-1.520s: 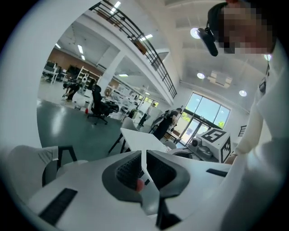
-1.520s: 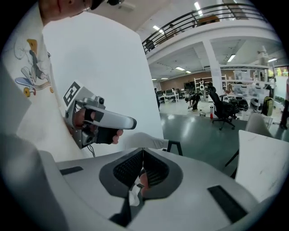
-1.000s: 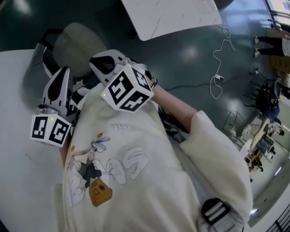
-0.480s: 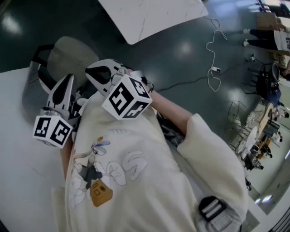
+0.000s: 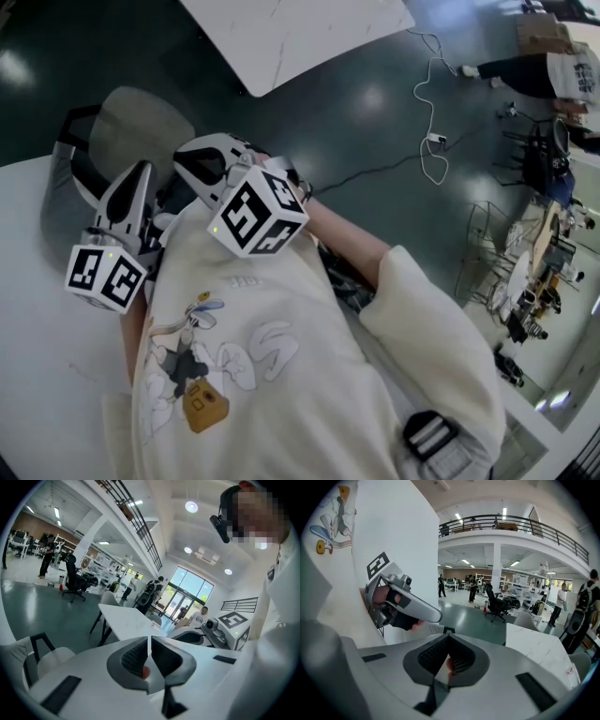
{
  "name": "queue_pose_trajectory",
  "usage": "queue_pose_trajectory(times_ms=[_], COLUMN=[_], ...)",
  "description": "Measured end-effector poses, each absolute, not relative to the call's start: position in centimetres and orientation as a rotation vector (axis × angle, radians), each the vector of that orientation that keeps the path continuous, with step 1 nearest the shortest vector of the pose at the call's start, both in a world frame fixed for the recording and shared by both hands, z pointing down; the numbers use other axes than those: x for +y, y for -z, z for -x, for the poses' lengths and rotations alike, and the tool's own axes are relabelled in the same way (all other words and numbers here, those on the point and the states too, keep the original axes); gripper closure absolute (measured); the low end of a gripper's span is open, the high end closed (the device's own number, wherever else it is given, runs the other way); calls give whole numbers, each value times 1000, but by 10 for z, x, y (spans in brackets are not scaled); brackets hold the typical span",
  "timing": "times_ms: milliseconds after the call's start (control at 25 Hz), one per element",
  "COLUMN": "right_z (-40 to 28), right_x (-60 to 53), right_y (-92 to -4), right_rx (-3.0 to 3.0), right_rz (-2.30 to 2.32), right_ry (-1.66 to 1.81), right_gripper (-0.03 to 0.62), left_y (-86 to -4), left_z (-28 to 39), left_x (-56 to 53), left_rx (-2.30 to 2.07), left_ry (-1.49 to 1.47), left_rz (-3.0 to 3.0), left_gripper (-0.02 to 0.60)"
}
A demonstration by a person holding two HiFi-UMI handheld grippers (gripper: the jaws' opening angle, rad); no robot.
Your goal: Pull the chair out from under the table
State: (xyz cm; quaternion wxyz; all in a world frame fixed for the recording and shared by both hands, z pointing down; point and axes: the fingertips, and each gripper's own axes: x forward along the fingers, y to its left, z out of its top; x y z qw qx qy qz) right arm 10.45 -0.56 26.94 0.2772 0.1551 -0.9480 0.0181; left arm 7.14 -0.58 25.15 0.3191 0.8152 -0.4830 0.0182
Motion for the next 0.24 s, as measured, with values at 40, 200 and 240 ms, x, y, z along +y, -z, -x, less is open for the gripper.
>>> queue_pose_trajectory(times_ms=[40, 200, 240], right_z=[-102, -103, -104], right_x=[-2, 8, 10], right_y=[-272, -268, -265], right_rx=[-2546, -2548, -2549], right_rz=[-418, -397, -390], right_ry=[-60, -101, -109], right_gripper=[586, 585, 585], left_y=[-254, -246, -242], left_z=[-69, -70, -71], left_x=[-2, 5, 6], left_rx=[-1267, -1267, -1268], left_ry=[-53, -71, -77], left_rz=[-2141, -2117, -2110], left_gripper=[551, 551, 551])
